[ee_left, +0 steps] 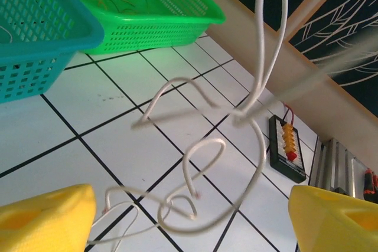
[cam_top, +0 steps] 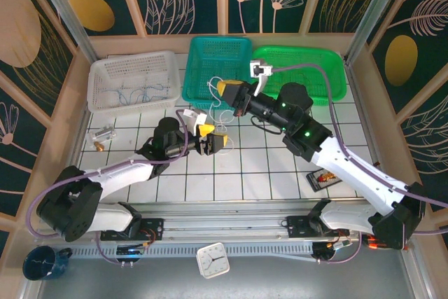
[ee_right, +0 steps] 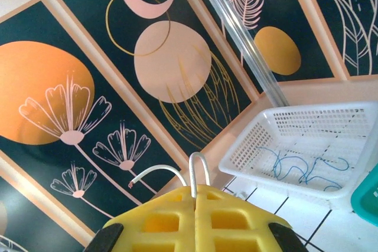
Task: Untangle the cables
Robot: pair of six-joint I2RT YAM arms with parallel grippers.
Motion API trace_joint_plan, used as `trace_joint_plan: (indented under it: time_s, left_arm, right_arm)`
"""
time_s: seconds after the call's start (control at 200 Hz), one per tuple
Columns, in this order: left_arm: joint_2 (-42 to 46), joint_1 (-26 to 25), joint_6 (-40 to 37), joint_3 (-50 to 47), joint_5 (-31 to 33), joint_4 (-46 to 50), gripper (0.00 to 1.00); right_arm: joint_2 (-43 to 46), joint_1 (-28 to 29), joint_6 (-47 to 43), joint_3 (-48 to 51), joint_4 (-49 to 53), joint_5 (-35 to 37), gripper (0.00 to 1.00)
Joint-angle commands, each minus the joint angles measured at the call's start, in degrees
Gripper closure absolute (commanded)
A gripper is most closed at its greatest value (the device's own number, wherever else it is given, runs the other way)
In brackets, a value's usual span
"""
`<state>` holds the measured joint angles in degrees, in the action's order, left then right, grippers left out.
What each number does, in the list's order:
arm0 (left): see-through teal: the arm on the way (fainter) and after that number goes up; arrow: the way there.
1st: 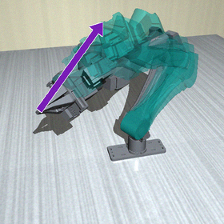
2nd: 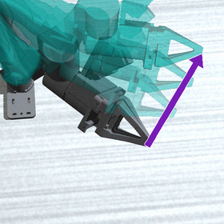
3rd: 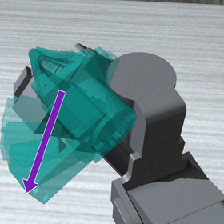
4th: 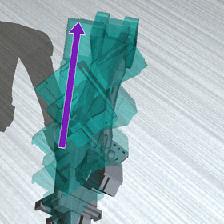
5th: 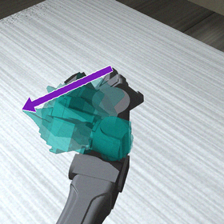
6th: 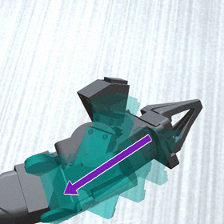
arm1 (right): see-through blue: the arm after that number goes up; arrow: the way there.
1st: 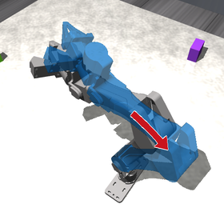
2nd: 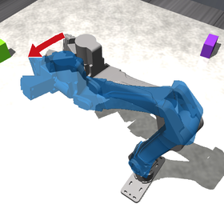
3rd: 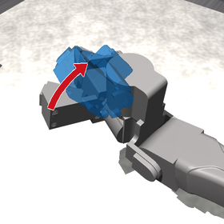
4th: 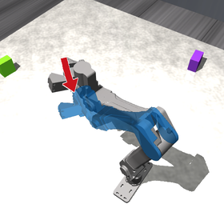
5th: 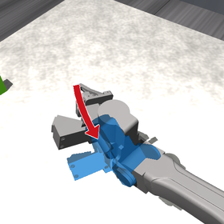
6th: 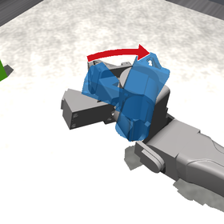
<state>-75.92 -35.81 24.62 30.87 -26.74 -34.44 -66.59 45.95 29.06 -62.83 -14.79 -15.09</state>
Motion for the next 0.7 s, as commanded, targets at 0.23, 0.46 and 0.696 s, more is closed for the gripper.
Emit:
trace_joint_plan:
  time_s: [0.23,0.46,0.696]
  left_arm:
    - [-2.2,-0.3,-0.1,1.7,-0.7,-5.1,0.37]
    - [-3.7,-0.3,0.5,1.5,-0.8,-7.1,0.68]
    - [-4.6,-0.4,1.1,1.1,-1.2,-7.8,0.95]
  right_arm:
    - [0.4,2.6,0.4,-1.7,-2.7,-0.4,1.0]
    - [0.8,2.6,1.2,-2.7,-3.5,-1.0,1.0]
    - [0.9,1.8,-0.1,-4.0,-3.0,1.2,1.0]
